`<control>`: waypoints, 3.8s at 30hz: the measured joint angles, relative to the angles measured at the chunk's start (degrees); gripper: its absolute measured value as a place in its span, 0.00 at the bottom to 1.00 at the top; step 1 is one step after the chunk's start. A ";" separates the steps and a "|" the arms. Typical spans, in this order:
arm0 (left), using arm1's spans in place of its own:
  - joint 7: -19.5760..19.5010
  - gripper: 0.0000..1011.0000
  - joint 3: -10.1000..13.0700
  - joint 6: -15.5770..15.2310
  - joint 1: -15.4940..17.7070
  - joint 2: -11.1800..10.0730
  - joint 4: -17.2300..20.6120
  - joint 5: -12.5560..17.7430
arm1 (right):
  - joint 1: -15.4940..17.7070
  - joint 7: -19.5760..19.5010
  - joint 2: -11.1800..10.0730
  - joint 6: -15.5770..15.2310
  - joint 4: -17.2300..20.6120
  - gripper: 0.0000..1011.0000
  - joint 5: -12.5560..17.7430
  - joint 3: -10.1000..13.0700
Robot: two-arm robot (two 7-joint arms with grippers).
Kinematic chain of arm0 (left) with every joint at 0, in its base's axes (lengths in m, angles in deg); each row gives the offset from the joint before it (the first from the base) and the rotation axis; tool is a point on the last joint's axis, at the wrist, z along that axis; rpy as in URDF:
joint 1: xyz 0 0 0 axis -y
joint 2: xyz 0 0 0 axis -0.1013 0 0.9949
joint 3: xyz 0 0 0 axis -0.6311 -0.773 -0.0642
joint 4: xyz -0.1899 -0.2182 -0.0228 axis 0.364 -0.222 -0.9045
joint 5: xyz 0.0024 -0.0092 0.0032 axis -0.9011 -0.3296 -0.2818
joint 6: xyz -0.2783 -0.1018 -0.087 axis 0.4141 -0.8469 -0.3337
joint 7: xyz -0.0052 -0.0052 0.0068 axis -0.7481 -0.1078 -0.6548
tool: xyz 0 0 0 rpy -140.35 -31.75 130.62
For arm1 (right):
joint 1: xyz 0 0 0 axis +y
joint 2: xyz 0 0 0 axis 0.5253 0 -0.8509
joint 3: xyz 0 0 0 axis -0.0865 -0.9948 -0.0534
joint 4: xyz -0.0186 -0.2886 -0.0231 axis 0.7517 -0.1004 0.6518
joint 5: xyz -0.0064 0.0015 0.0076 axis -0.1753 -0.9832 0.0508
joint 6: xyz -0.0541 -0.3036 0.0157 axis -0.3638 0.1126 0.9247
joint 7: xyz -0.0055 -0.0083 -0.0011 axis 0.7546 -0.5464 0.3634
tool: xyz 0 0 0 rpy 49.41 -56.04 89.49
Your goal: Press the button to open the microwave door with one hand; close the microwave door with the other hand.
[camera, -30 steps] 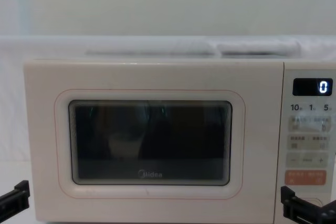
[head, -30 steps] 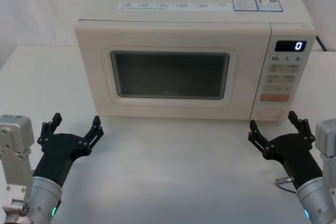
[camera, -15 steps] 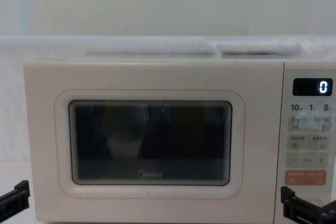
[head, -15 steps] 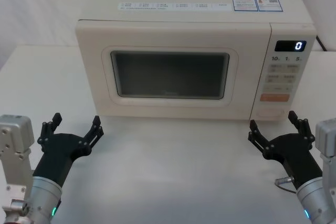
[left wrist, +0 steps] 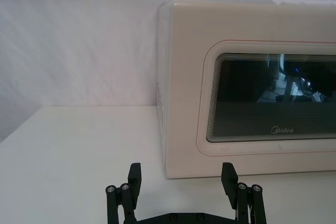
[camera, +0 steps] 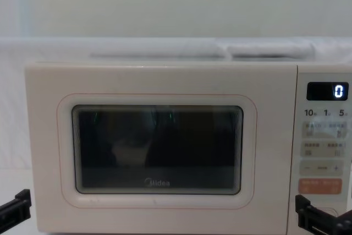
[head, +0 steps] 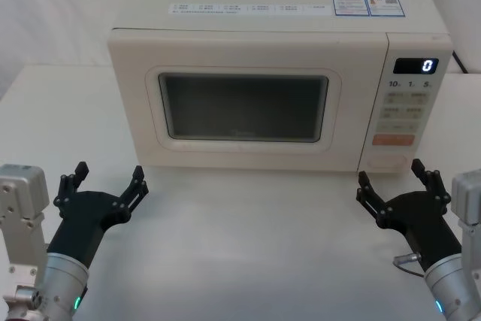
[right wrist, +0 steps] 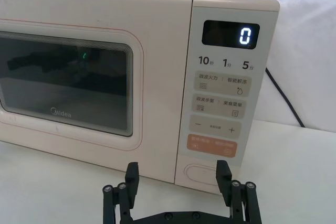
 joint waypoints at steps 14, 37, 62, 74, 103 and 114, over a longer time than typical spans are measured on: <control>0.00 0.99 0.00 0.00 0.00 0.00 0.00 0.00 | 0.00 0.00 0.00 0.00 0.00 0.57 0.00 0.00; 0.00 0.99 0.00 0.00 0.00 0.00 0.00 0.00 | 0.00 0.00 0.00 0.00 0.00 0.00 0.00 0.00; 0.00 0.99 0.00 0.00 0.00 0.00 0.00 0.00 | 0.60 1.26 1.97 0.40 -0.28 0.00 -0.20 1.78; 0.00 0.99 0.00 0.00 0.00 0.00 0.00 0.00 | -1.08 4.24 3.26 -0.95 -3.63 0.00 0.39 4.26; 0.00 0.99 0.00 0.00 0.00 0.00 0.00 0.00 | -10.08 8.38 4.98 -2.88 -15.37 0.00 -1.06 6.11; 0.00 0.99 0.00 0.00 0.00 0.00 0.00 0.00 | -12.46 9.11 5.38 -3.19 -18.19 0.00 -0.16 6.72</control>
